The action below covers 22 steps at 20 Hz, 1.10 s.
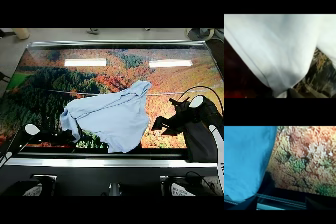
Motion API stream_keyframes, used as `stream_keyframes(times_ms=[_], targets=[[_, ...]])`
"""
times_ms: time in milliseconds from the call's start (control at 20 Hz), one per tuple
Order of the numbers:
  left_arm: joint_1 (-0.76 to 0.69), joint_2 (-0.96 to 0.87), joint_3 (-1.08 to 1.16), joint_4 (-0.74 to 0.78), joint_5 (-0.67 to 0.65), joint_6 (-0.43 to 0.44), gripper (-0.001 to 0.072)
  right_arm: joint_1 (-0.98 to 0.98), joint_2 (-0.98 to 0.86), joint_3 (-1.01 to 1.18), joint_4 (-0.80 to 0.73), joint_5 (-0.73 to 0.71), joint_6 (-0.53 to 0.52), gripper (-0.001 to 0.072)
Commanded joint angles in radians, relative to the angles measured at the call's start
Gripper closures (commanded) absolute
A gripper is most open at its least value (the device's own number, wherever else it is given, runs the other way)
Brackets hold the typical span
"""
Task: Fold the shirts.
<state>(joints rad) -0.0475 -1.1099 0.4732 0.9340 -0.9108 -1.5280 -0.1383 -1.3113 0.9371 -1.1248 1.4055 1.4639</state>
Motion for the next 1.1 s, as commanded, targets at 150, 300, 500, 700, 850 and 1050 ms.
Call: stream_keyframes(times_ms=[150, 300, 500, 700, 850, 1050], targets=[[-0.014, -0.019, 0.018, -0.018, 0.056, 0.017, 0.0680, 0.134, 0.005, -0.201, 0.094, -0.124, -0.010, 0.0082], [-0.014, 0.026, 0.028, -0.003, 0.010, 0.040, 0.0681, 0.251, 0.005, -0.265, 0.197, -0.290, -0.002, 0.0046], [-0.014, 0.126, 0.031, 0.005, -0.006, 0.040, 0.0682, 0.329, -0.005, -0.275, 0.334, -0.423, 0.012, 0.0208], [0.009, 0.243, 0.148, 0.066, -0.048, 0.040, 0.0683, 0.340, 0.024, -0.229, 0.344, -0.400, -0.030, 0.0694], [0.064, 0.356, 0.438, 0.221, -0.136, 0.035, 0.0684, 0.339, 0.183, 0.042, 0.023, -0.307, -0.029, 0.0694], [0.188, 0.467, 1.070, 0.501, -0.120, -0.018, 0.0684, 0.340, 0.449, 0.655, -0.681, -0.373, 0.170, 0.0694]])
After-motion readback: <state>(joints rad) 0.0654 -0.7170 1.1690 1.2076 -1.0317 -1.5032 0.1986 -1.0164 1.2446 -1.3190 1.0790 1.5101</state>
